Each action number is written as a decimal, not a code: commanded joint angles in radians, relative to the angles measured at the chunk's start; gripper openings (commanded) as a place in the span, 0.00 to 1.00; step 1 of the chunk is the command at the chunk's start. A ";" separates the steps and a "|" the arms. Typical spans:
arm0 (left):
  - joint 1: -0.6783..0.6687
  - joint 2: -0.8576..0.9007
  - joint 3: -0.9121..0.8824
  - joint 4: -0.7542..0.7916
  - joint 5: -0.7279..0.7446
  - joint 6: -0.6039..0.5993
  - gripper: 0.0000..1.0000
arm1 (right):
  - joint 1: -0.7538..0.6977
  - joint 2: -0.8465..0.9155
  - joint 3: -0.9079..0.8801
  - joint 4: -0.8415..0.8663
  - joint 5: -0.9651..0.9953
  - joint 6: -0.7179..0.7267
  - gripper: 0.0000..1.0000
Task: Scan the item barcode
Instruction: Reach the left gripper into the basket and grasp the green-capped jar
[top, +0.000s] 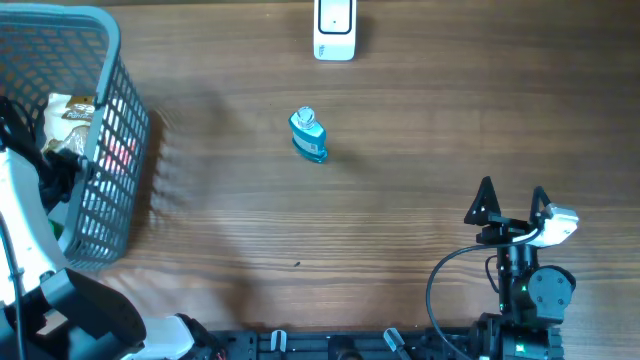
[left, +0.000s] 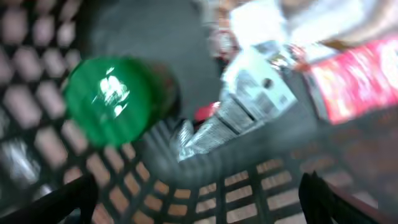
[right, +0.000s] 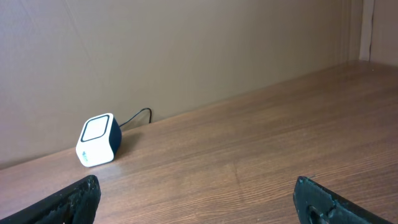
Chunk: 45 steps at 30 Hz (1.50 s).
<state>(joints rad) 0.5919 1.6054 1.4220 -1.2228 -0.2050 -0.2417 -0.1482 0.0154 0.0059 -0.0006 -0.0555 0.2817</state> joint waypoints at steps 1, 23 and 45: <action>0.005 -0.006 -0.005 0.004 0.179 0.431 1.00 | 0.003 -0.008 -0.001 0.002 -0.012 -0.016 1.00; 0.271 0.064 -0.016 0.108 0.223 0.893 1.00 | 0.003 -0.008 -0.001 0.002 -0.012 -0.017 1.00; 0.270 0.072 -0.161 0.143 0.103 1.125 1.00 | 0.003 -0.008 -0.001 0.002 -0.012 -0.017 1.00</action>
<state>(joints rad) 0.8597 1.6703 1.2659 -1.0847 -0.1001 0.8600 -0.1482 0.0154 0.0063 -0.0006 -0.0555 0.2817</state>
